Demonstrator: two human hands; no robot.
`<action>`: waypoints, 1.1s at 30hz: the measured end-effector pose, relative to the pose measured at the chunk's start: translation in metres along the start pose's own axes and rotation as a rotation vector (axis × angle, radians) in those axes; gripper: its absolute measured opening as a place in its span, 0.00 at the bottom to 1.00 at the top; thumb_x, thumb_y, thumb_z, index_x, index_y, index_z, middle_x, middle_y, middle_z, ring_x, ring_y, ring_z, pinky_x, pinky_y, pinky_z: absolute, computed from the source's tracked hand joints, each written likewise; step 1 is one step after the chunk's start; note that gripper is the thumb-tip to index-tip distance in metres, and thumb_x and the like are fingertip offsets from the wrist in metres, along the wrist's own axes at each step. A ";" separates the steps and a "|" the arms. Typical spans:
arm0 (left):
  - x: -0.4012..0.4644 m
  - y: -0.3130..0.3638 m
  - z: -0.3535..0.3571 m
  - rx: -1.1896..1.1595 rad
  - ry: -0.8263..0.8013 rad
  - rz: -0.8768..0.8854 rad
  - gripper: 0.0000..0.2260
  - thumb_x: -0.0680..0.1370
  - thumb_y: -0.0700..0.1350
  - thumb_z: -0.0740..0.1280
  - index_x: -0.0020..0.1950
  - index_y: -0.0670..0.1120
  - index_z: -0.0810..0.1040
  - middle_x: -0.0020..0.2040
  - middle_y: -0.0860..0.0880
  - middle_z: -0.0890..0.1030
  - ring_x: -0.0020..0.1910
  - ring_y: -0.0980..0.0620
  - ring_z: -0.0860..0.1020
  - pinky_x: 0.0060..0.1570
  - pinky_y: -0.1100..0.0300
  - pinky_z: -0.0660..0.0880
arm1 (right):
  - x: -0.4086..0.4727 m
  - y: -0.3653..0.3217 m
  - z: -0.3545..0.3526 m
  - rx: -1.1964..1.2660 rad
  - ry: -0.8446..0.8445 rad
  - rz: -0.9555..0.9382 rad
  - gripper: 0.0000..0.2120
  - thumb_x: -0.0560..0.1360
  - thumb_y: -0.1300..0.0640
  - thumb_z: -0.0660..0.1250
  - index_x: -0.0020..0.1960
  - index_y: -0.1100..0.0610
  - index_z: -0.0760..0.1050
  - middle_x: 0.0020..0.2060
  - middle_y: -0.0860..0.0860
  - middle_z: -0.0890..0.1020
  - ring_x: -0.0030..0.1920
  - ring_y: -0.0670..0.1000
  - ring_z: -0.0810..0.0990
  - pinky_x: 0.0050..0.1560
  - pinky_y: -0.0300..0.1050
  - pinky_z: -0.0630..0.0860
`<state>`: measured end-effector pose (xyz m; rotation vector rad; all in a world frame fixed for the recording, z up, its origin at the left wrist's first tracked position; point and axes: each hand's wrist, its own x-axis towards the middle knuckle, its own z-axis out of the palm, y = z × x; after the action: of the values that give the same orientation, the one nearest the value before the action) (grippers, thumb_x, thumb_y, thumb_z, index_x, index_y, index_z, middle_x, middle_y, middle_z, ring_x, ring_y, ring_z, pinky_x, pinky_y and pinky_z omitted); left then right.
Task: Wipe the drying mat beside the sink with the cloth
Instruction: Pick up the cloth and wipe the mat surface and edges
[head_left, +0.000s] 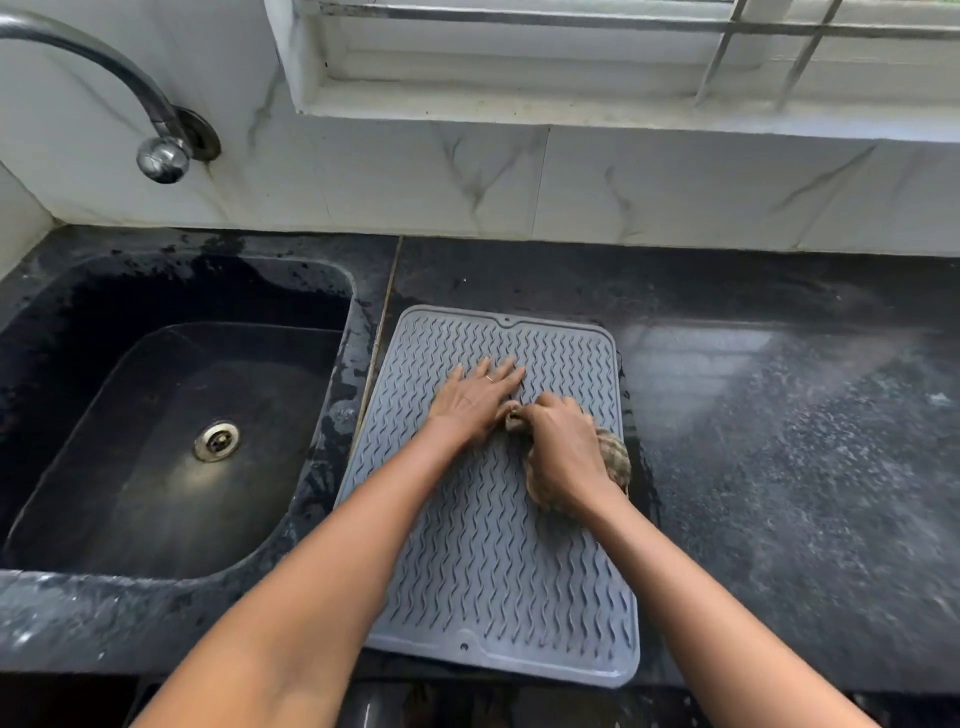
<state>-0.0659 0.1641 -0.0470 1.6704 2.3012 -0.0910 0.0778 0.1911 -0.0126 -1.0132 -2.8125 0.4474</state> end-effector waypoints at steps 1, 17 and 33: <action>-0.002 0.000 0.002 -0.013 -0.008 -0.017 0.24 0.83 0.54 0.48 0.78 0.53 0.45 0.79 0.53 0.45 0.78 0.48 0.47 0.75 0.45 0.48 | -0.001 -0.001 0.001 -0.001 -0.012 0.005 0.16 0.73 0.69 0.64 0.59 0.58 0.77 0.52 0.54 0.77 0.54 0.57 0.73 0.56 0.54 0.72; -0.010 0.018 0.010 -0.063 -0.031 -0.025 0.34 0.79 0.62 0.54 0.78 0.51 0.44 0.79 0.49 0.45 0.78 0.46 0.46 0.76 0.46 0.49 | -0.061 -0.010 0.004 0.018 -0.086 -0.017 0.17 0.70 0.70 0.64 0.56 0.61 0.78 0.53 0.56 0.77 0.53 0.59 0.73 0.54 0.56 0.73; -0.016 0.021 -0.002 -0.099 -0.034 -0.023 0.35 0.78 0.63 0.55 0.78 0.50 0.44 0.79 0.49 0.46 0.78 0.47 0.47 0.75 0.49 0.50 | -0.152 -0.032 -0.004 0.043 -0.409 -0.101 0.18 0.65 0.71 0.64 0.51 0.59 0.81 0.46 0.52 0.77 0.51 0.56 0.73 0.50 0.51 0.72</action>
<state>-0.0418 0.1564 -0.0377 1.5824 2.2614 -0.0094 0.1760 0.0718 -0.0005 -0.8473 -3.1712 0.7788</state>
